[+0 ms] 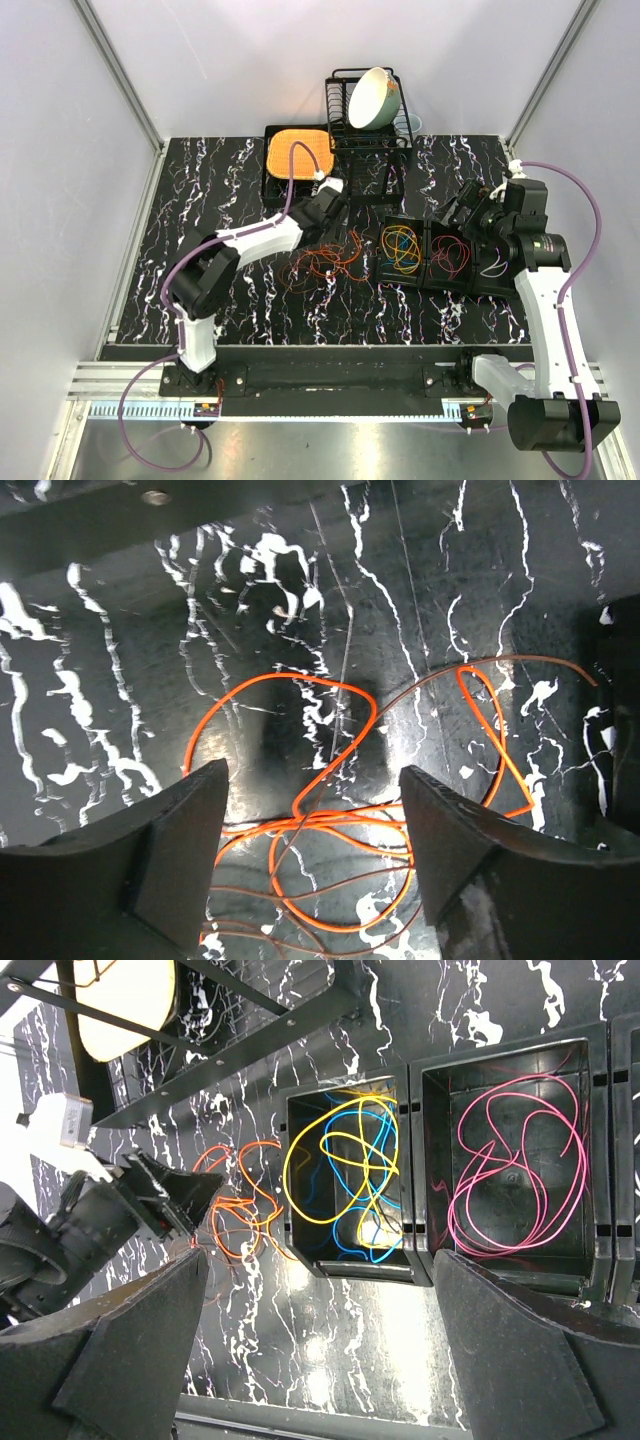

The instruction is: Untangle the cables

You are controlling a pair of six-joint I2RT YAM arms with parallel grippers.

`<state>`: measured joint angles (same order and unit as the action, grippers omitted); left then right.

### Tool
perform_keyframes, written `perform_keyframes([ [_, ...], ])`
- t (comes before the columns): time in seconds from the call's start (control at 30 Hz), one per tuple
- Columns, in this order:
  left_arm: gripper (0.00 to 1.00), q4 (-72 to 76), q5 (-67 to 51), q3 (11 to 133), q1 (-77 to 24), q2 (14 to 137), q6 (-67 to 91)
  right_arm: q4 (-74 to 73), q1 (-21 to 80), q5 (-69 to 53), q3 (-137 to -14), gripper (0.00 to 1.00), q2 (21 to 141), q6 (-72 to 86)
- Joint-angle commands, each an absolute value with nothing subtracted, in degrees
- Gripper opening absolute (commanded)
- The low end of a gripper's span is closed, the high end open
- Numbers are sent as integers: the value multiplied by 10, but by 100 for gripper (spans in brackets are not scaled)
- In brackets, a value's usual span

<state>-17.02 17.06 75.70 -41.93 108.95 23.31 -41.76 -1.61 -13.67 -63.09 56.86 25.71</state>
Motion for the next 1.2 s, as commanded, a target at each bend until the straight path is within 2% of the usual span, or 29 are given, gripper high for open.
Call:
perform_keyframes([
  [0.0, 68, -159, 149, 788, -415, 1114, 229, -397, -13, -149, -629, 100, 569, 244],
  [0.13, 62, -163, 148, 791, -413, 1125, 237, -397, -13, -148, -632, 100, 572, 242],
  [0.17, 56, -163, 147, 792, -411, 1128, 236, -397, -13, -148, -631, 100, 573, 243],
  [0.23, 35, -164, 145, 795, -410, 1134, 236, -395, -13, -149, -630, 100, 576, 244],
  [0.27, 14, -165, 142, 795, -408, 1136, 235, -395, -14, -149, -631, 100, 576, 246],
  [0.3, 0, -176, 141, 800, -408, 1139, 235, -393, -13, -150, -631, 100, 576, 247],
  [0.37, 0, -213, 148, 830, -407, 1128, 230, -390, -13, -153, -632, 100, 574, 251],
  [0.57, 0, -295, 144, 923, -406, 939, 212, -376, -13, -190, -645, 100, 565, 272],
  [0.7, 0, -356, 52, 1064, -409, 867, 176, -333, -12, -246, -649, 100, 557, 291],
  [0.8, 0, -369, -25, 1096, -414, 826, 145, -293, -12, -309, -653, 100, 548, 302],
  [0.97, 0, -353, -94, 1042, -422, 759, 108, -218, -12, -416, -649, 100, 528, 345],
  [1.17, 0, -278, -189, 898, -421, 696, 122, -54, -11, -549, -613, 99, 512, 426],
])
